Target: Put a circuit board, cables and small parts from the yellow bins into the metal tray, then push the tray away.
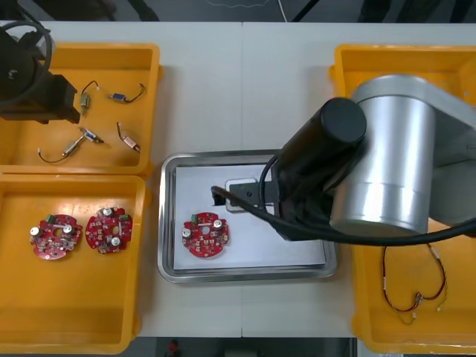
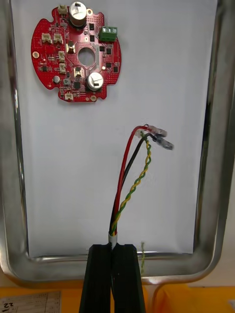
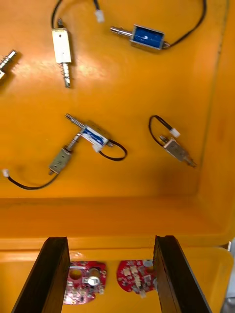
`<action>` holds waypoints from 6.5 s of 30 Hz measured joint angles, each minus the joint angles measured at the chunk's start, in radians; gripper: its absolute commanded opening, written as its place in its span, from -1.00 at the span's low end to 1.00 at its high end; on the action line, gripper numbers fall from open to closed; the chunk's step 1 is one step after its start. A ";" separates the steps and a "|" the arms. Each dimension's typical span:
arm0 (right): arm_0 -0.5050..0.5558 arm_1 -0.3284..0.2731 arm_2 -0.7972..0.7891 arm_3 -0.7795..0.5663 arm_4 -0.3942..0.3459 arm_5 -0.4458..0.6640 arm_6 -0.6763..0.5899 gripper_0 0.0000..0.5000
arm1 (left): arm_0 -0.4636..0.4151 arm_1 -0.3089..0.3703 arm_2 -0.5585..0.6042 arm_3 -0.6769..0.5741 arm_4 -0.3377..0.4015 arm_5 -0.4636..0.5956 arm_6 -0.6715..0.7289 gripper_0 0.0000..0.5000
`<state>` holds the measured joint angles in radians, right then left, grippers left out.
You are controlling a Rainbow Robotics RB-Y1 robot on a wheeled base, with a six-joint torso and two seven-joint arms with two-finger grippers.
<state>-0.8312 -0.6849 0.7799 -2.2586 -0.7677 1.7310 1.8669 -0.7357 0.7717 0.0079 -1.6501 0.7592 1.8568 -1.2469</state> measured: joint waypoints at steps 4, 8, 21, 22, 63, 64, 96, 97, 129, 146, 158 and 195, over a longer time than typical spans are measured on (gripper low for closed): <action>0.000 -0.001 0.079 0.039 0.020 -0.048 -0.002 -1.00 | 0.000 0.014 0.036 0.076 -0.008 -0.039 -0.176 1.00; -0.001 -0.001 0.130 0.110 0.021 -0.090 -0.002 -1.00 | 0.000 0.022 0.063 0.144 -0.018 -0.096 -0.397 1.00; -0.001 -0.002 0.242 0.266 0.024 -0.209 -0.002 -1.00 | 0.001 0.023 0.087 0.368 -0.028 -0.392 -0.537 1.00; -0.001 -0.002 0.249 0.275 0.024 -0.218 -0.002 -1.00 | 0.001 0.023 0.087 0.386 -0.027 -0.412 -0.564 1.00; -0.002 0.070 0.023 0.271 -0.043 0.049 -0.056 1.00 | -0.004 0.001 -0.072 0.693 0.020 -0.893 -0.842 1.00; -0.002 0.078 -0.004 0.268 -0.052 0.073 -0.056 1.00 | -0.004 -0.003 -0.072 0.698 0.020 -0.900 -0.842 1.00; -0.006 -0.042 -0.619 0.360 -0.093 0.186 -0.059 1.00 | -0.049 -0.020 -0.062 0.803 0.080 -0.910 -0.844 -1.00; -0.006 -0.045 -0.638 0.375 -0.091 0.186 -0.059 1.00 | -0.049 -0.017 -0.056 0.798 0.080 -0.882 -0.844 -1.00; -0.054 -0.160 -0.816 0.928 0.057 0.186 0.199 1.00 | 0.066 -0.021 -0.028 -0.037 -0.085 -0.152 -0.284 -1.00; -0.113 -0.164 -0.824 1.174 0.098 -0.002 0.506 1.00 | 0.067 -0.198 -0.216 -0.379 -0.173 0.053 0.279 -0.99; -0.114 -0.157 -0.824 1.359 0.092 -0.113 0.575 1.00 | 0.067 -0.240 -0.428 -0.370 -0.202 -0.090 0.300 -0.99; 0.043 -0.069 -0.743 1.372 0.073 -0.416 0.607 1.00 | 0.067 -0.263 -0.626 -0.126 -0.290 -0.300 0.403 1.00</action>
<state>-0.7883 -0.7538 0.0371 -0.8864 -0.6949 1.3154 2.4737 -0.6691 0.5087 -0.6185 -1.7757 0.4687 1.5568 -0.8440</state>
